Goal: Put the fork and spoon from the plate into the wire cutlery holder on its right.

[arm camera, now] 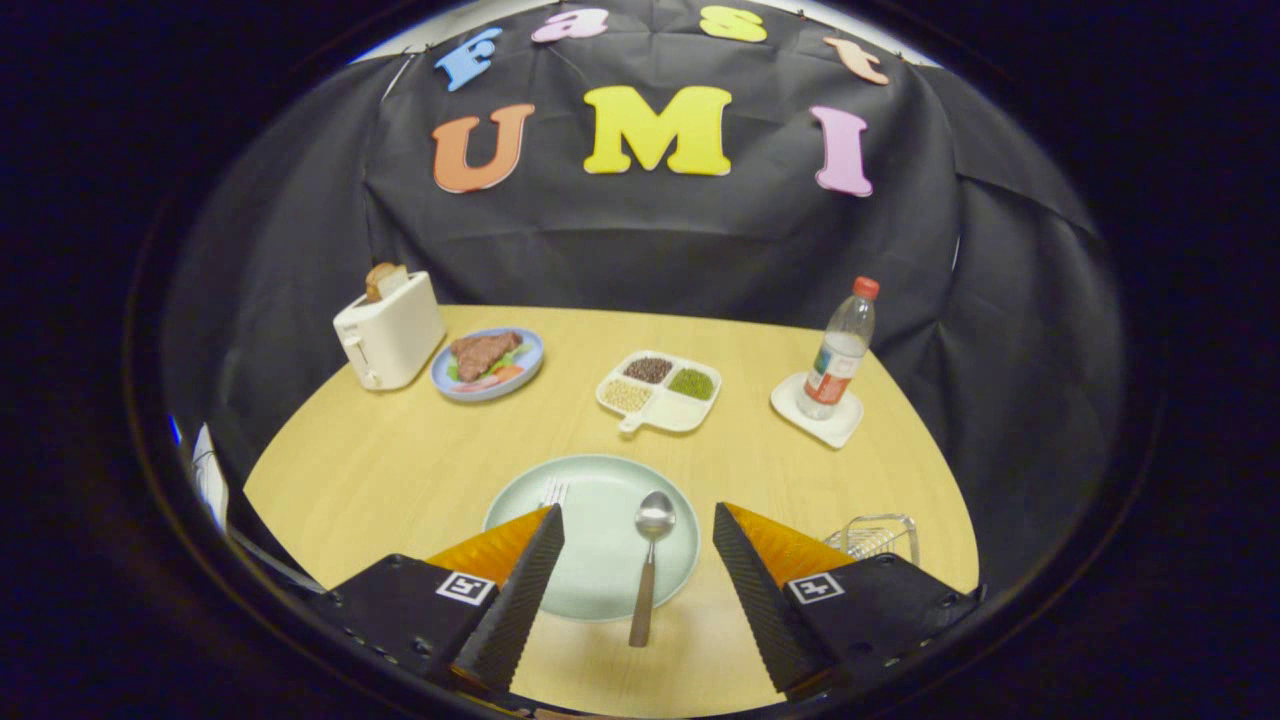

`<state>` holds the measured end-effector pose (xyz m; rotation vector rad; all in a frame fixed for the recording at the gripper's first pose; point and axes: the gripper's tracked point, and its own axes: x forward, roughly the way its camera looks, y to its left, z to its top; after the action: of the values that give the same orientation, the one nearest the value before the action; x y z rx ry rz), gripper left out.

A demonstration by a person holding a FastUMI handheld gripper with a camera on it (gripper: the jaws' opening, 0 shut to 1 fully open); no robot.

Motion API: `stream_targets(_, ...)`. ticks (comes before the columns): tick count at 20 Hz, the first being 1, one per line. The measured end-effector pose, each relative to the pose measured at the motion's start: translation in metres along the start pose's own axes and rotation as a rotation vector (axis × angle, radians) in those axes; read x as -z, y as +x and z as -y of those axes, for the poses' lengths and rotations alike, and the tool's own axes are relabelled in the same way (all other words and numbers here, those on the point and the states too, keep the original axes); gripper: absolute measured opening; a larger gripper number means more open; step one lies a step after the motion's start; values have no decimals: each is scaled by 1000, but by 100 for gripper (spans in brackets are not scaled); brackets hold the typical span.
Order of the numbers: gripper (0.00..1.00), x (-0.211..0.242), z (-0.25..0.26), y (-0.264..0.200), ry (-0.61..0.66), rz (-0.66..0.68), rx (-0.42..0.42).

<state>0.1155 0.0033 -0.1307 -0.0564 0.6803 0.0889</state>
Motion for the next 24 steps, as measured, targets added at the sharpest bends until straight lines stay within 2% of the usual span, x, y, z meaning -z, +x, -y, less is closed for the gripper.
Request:
stream_targets(3, 89, 16, 2, 22, 12, -122, -1)
stream_targets(5, 85, 25, 2, 40, 38, -191, -4)
stream_targets(11, 76, 46, -2, 72, 53, -304, 13)
stream_targets(13, 69, 59, -4, 81, 78, -369, 21)
stream_targets(15, 61, 73, 2, 88, 96, -433, 63)
stream_targets(18, 47, 81, 2, 94, 122, -486, 70)
stream_targets(21, 41, 85, 1, 97, 119, -514, 76)
stream_targets(22, 37, 82, -2, 94, 130, -523, 64)
stream_targets(24, 18, 84, -3, 94, 139, -537, 63)
